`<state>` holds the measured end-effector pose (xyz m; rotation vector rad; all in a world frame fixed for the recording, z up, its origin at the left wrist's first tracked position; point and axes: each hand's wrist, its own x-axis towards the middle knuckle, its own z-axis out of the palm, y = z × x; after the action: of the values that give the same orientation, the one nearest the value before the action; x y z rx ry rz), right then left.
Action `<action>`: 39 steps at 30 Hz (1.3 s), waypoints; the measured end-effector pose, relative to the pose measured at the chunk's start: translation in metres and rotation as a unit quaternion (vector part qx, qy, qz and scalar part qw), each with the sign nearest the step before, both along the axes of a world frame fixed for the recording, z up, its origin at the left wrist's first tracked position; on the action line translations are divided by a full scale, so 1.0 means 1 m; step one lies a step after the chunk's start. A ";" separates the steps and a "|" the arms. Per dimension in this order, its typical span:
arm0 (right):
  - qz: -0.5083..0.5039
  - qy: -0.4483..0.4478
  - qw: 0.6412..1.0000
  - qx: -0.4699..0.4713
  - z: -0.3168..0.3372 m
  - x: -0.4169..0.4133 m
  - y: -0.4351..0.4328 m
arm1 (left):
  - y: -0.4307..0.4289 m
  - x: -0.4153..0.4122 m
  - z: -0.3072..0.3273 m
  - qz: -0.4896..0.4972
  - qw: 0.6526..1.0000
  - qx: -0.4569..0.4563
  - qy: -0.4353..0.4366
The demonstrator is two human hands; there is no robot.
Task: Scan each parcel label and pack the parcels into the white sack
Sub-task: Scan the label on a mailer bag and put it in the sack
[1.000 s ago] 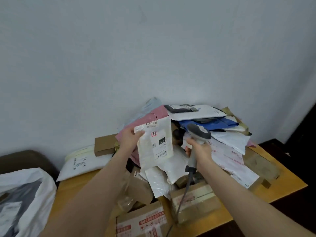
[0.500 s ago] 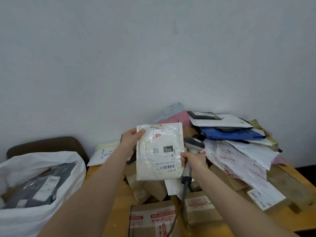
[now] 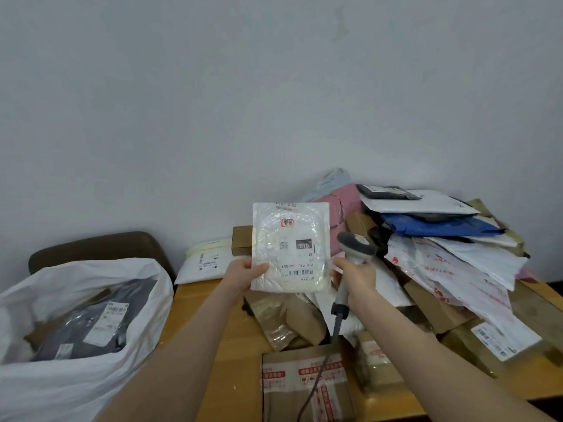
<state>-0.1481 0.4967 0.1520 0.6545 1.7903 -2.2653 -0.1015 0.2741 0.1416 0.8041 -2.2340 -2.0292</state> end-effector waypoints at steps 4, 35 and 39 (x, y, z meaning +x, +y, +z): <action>0.068 0.014 0.998 0.008 -0.003 0.026 -0.002 | -0.016 -0.002 -0.007 0.051 0.998 -0.033 0.020; 0.247 -0.006 0.968 0.046 0.010 0.086 -0.030 | -0.054 -0.001 -0.019 0.088 0.995 -0.029 0.030; 0.244 -0.005 0.969 0.047 0.008 0.086 -0.037 | -0.060 0.002 -0.018 0.085 0.995 -0.036 0.030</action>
<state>-0.0620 0.4599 0.1602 0.1996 1.8151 -1.8543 -0.0995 0.2145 0.1231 0.8811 -2.1140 -1.8604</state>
